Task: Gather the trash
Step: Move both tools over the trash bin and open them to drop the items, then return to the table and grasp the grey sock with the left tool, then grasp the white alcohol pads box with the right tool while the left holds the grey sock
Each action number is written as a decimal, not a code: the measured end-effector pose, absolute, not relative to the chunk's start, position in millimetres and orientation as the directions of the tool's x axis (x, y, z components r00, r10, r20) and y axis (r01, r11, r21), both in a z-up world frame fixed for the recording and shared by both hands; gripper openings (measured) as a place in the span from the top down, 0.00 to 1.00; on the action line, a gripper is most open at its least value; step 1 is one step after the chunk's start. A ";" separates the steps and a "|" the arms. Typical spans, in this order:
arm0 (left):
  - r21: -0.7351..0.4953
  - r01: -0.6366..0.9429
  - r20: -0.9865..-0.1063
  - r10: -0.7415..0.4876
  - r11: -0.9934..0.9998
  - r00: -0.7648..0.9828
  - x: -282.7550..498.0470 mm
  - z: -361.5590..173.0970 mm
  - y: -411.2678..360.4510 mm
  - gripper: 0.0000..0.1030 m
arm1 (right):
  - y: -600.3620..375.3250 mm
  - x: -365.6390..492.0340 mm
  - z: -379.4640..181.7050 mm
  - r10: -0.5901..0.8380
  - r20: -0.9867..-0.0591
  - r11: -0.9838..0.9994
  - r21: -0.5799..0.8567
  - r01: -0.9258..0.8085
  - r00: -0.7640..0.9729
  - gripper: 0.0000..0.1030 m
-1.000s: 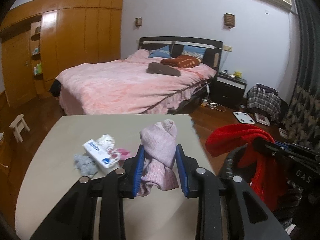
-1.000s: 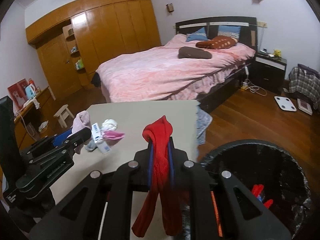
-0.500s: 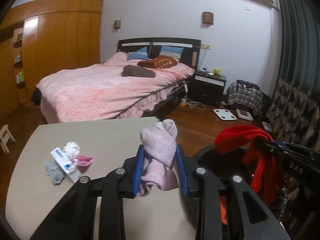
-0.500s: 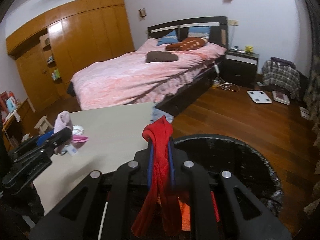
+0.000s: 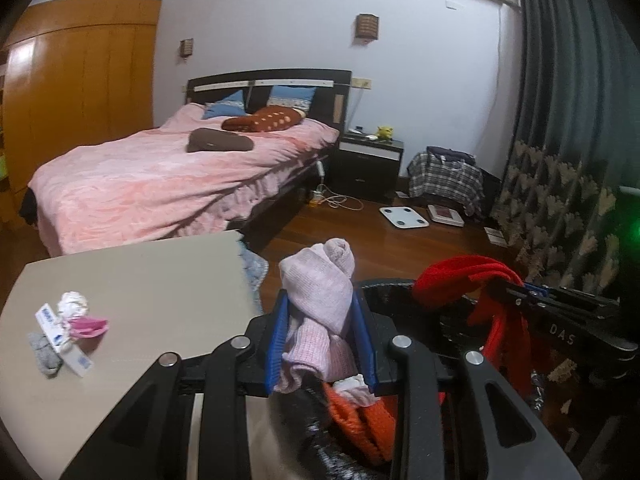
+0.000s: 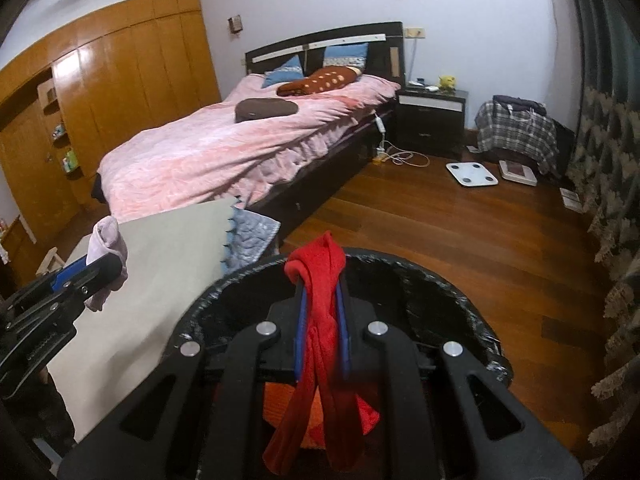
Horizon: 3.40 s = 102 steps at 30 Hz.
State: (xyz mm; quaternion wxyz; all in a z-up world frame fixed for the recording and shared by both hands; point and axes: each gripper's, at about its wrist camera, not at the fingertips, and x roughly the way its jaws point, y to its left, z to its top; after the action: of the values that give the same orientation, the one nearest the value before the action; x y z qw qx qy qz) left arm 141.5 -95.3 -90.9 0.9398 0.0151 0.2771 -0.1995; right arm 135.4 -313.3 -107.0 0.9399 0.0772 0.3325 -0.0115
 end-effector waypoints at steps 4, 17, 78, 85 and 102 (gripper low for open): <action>-0.088 0.412 -0.533 -0.392 0.907 0.750 145.7 -99.3 -112.5 0.70 | -324.7 135.3 -118.8 0.009 -0.642 0.986 0.132 0.099 0.766 0.88; -0.111 0.498 -0.574 -0.465 0.860 0.674 158.5 -128.6 -154.1 0.69 | -352.4 142.8 -148.1 -0.035 -0.689 0.978 0.126 0.167 0.724 0.85; 0.011 -0.173 -0.617 0.143 0.985 0.774 179.5 -166.3 199.5 0.24 | -53.4 248.4 -156.0 0.255 -0.646 0.963 0.105 -0.247 0.719 0.05; -0.030 -0.162 -0.657 0.103 0.986 0.746 196.8 -187.4 209.8 0.34 | -40.2 258.7 -167.4 0.259 -0.660 0.960 0.098 -0.261 0.706 0.05; -0.034 -0.122 -0.666 0.068 0.992 0.743 202.7 -186.4 210.6 0.69 | -19.3 264.9 -173.8 0.285 -0.663 0.949 0.096 -0.299 0.692 0.05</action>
State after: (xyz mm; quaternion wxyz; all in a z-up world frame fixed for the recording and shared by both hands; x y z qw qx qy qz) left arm 202.7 210.6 -186.4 0.9327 -0.0378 0.3550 0.0508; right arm 264.9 -19.3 -173.8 0.9197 -0.0098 0.3589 0.1589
